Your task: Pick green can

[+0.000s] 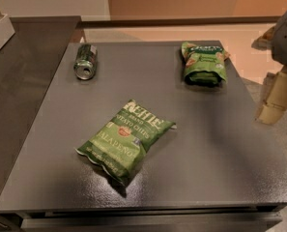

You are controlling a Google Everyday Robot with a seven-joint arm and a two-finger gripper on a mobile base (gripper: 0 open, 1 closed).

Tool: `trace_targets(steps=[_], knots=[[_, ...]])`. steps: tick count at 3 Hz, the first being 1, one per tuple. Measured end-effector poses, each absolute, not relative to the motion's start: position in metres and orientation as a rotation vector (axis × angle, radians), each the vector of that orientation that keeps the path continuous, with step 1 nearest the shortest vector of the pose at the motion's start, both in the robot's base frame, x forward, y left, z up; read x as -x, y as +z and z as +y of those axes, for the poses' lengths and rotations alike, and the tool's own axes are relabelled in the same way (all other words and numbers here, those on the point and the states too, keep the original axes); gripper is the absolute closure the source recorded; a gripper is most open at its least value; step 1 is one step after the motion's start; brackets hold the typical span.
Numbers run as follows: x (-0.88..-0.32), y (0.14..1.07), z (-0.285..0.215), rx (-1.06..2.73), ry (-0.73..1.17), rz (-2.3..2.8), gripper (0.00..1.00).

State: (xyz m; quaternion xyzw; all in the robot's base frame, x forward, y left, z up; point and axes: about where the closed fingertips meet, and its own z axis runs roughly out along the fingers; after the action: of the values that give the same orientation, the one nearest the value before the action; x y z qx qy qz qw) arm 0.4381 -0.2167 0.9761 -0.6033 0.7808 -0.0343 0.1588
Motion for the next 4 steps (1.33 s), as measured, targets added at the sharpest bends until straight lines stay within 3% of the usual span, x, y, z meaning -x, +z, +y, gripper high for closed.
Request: trace_targets(steps=[2,4], knots=[[-0.444,0.978,-0.213,1.68,-0.103,2.261,0.0],[-0.499,0.968,-0.153,1.571,-0.059,2.28,0.0]])
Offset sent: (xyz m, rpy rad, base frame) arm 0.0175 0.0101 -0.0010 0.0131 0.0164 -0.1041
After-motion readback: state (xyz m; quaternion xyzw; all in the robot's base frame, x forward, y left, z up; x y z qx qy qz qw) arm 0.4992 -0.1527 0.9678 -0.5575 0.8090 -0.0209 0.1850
